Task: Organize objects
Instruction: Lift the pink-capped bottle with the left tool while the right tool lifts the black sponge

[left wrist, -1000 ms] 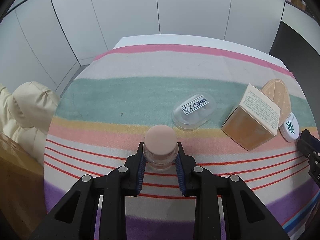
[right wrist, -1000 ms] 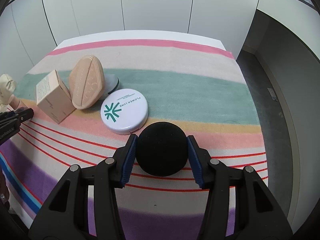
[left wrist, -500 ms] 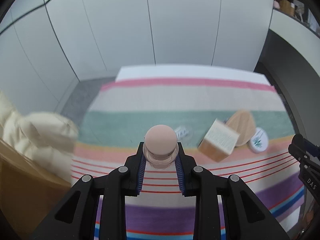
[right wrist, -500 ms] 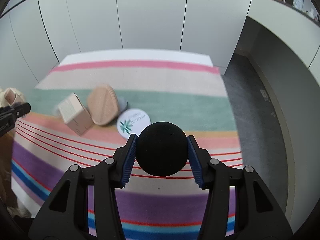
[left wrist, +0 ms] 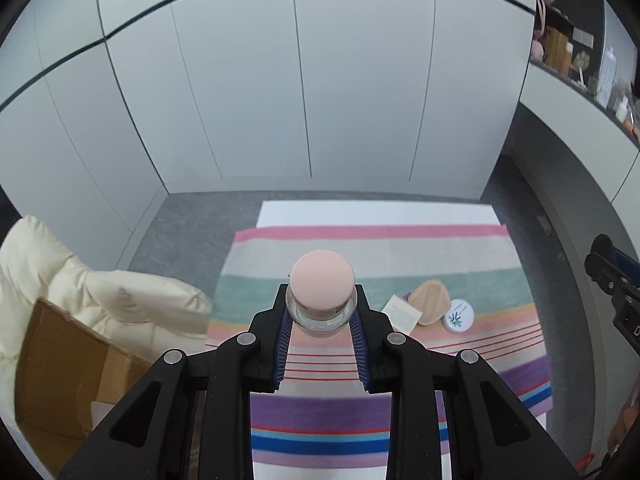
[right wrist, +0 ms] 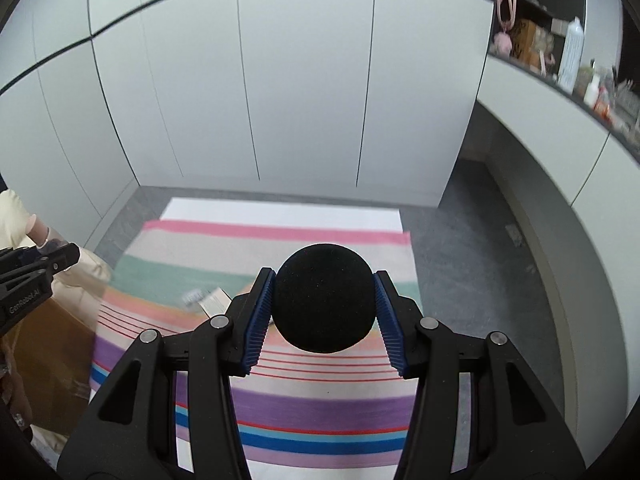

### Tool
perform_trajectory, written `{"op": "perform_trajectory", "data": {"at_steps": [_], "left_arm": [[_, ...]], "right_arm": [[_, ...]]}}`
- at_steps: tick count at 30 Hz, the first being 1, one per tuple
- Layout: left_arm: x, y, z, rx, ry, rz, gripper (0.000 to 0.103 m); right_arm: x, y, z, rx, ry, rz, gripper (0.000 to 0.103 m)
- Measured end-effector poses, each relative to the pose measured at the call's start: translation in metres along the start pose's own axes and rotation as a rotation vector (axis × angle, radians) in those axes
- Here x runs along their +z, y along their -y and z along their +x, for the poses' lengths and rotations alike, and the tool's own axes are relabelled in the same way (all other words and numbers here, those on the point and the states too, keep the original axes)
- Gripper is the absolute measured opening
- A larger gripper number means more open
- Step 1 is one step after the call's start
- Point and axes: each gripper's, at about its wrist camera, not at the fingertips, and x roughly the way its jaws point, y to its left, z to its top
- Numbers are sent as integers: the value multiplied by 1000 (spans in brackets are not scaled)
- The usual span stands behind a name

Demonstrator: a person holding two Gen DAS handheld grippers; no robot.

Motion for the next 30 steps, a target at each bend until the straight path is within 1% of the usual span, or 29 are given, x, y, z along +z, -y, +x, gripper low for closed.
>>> {"op": "perform_trajectory", "data": {"at_steps": [7, 10, 12, 14, 19, 20, 23, 27, 30], "left_arm": [[15, -6, -41, -9, 41, -2, 28], [19, -8, -52, -14, 38, -11, 28], [20, -10, -58, -17, 25, -21, 28], [18, -11, -67, -11, 16, -24, 28], [14, -10, -81, -2, 25, -10, 28], [13, -11, -83, 2, 27, -14, 28], [4, -16, -93, 44, 27, -19, 28], [-16, -17, -105, 62, 23, 44, 28], [-32, -20, -115, 50, 8, 64, 28]], "right_arm": [[20, -12, -51, 9, 56, -36, 51], [23, -13, -66, -1, 74, -44, 52], [23, -13, -73, -21, 82, -52, 51], [22, -11, -77, -21, 81, -49, 52], [17, -8, -82, -31, 72, -37, 52], [16, -7, -84, -28, 68, -32, 52], [10, -1, -90, -27, 64, -26, 52], [-6, 3, -103, -32, 59, -30, 52], [-22, 5, -112, -55, 39, -39, 52]]}}
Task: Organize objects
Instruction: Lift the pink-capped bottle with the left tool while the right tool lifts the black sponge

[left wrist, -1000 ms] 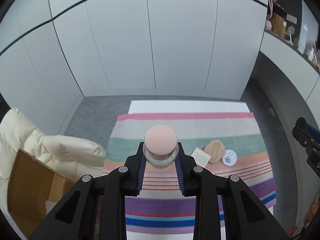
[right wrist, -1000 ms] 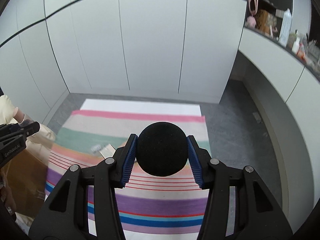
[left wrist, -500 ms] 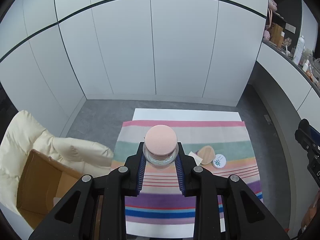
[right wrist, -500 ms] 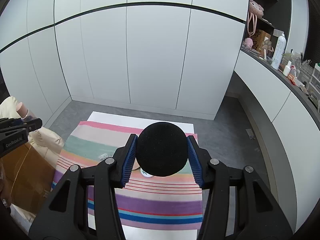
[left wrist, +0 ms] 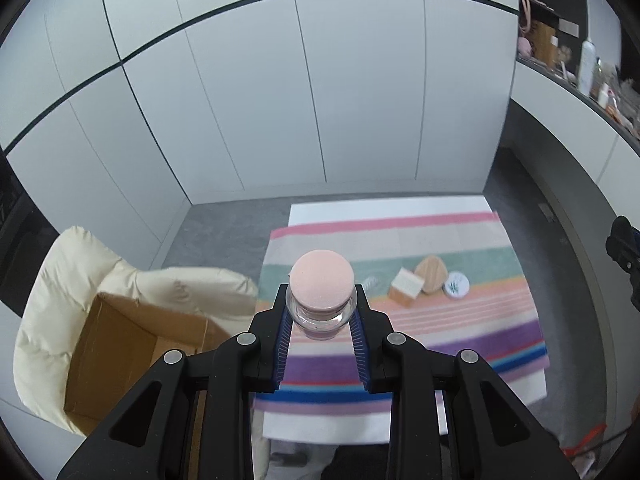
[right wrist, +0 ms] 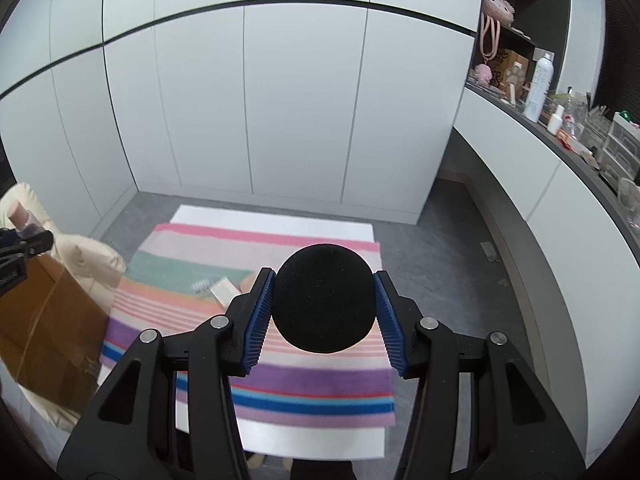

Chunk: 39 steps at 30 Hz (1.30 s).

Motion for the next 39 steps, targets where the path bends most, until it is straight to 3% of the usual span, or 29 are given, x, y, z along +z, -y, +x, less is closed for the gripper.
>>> {"op": "perform_trajectory", "data": {"at_steps": [7, 20, 25, 29, 39], "left_arm": [[-40, -10, -32, 2, 12, 22, 28], [-104, -28, -61, -80, -57, -5, 28], [-108, -34, -60, -98, -73, -24, 28], [-106, -36, -61, -68, -44, -12, 28], [-102, -66, -49, -39, -61, -68, 28]], "right_arm": [[-43, 17, -30, 9, -35, 69, 52], [-121, 41, -72, -12, -128, 114, 52], [-127, 39, -73, -18, -145, 108, 52], [-124, 30, -72, -11, -138, 95, 52], [-114, -4, -59, 30, -150, 41, 52]]}}
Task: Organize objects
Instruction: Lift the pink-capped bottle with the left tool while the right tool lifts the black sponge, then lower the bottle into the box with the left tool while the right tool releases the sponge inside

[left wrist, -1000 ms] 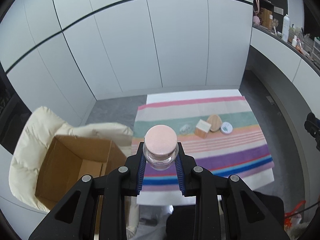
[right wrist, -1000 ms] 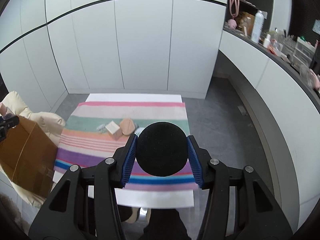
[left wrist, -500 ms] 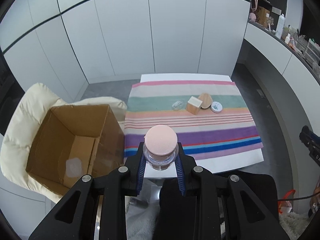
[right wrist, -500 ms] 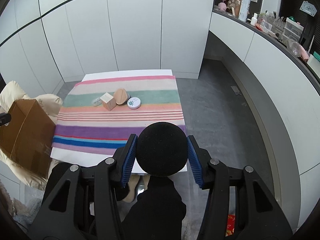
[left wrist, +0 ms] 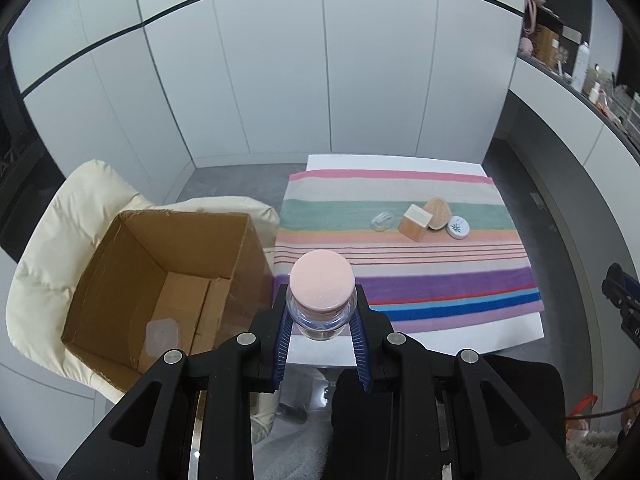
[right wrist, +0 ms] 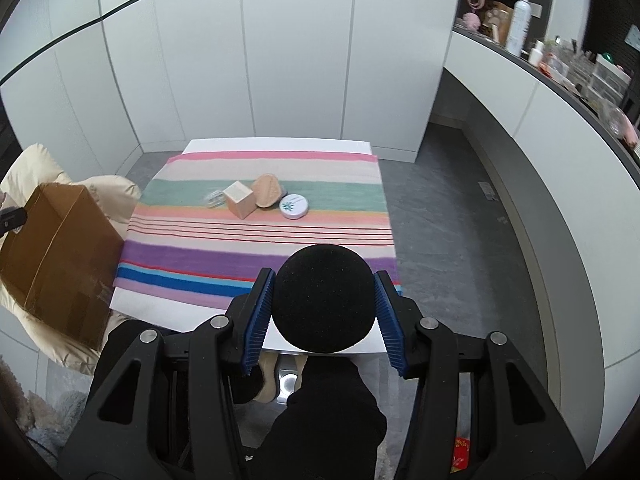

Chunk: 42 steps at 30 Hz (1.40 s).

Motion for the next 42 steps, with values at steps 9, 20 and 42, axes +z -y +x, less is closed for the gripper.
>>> {"op": "perform_trajectory", "data": {"at_steps": [9, 20, 42], "left_arm": [[-11, -42, 2, 61, -25, -59, 28], [-53, -135, -11, 181, -57, -208, 28], [-128, -253, -37, 384, -67, -390, 28]], "right_arm": [[8, -56, 6, 69, -4, -92, 52], [14, -171, 10, 221, -1, -260, 52], [-33, -430, -24, 541, -7, -706, 52]]}}
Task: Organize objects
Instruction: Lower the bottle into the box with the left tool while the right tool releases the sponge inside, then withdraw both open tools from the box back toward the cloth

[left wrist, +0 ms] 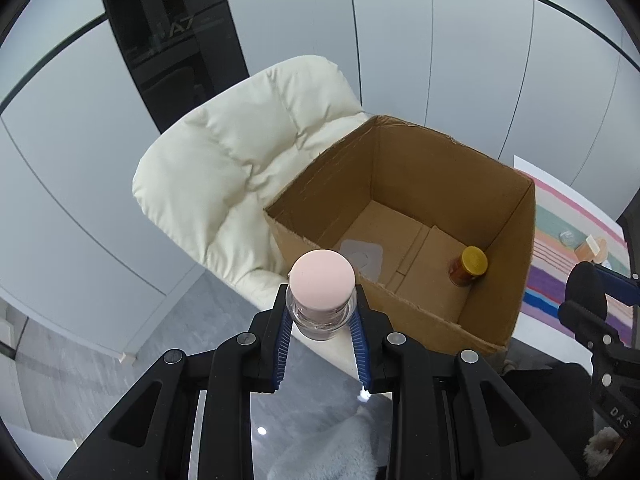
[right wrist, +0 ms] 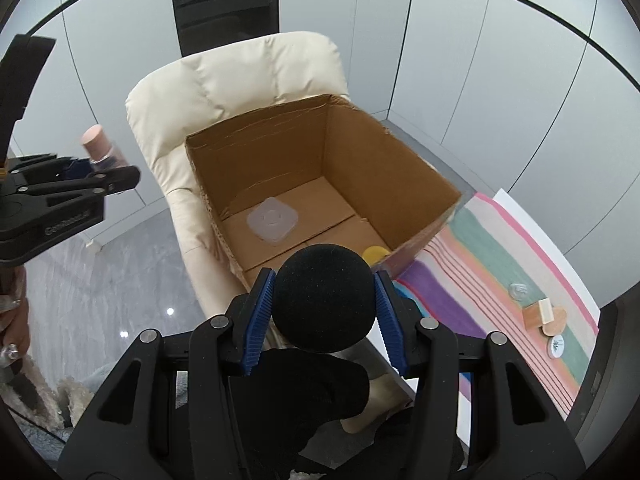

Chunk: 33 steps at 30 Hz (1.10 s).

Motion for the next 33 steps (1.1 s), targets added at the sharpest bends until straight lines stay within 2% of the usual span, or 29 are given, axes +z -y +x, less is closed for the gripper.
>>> {"op": "perform_trajectory", "data": {"at_steps": [8, 14, 19, 22, 23, 24, 25, 26, 27, 33], "left_arm": [[17, 21, 24, -71, -11, 27, 28], [42, 25, 55, -37, -12, 25, 28], [58, 24, 81, -33, -9, 16, 28], [65, 24, 96, -60, -9, 17, 30], [67, 25, 100, -73, -7, 23, 35], [69, 27, 103, -78, -8, 43, 56], [70, 30, 105, -69, -5, 64, 69], [70, 30, 105, -58, 6, 73, 87], [70, 29, 103, -58, 22, 71, 93], [73, 21, 100, -124, 10, 23, 93]], "right_arm": [[7, 11, 19, -6, -26, 27, 52], [25, 9, 31, -21, -22, -4, 52], [43, 11, 52, -25, -30, -7, 52], [52, 12, 65, -28, -26, -1, 54], [55, 12, 69, -25, -18, 1, 60], [58, 13, 73, -26, -13, 6, 76], [60, 13, 76, -37, -16, 14, 87], [62, 14, 80, -49, -15, 26, 100], [62, 15, 81, -50, -7, 33, 102], [62, 16, 91, -48, -17, 40, 102]]}}
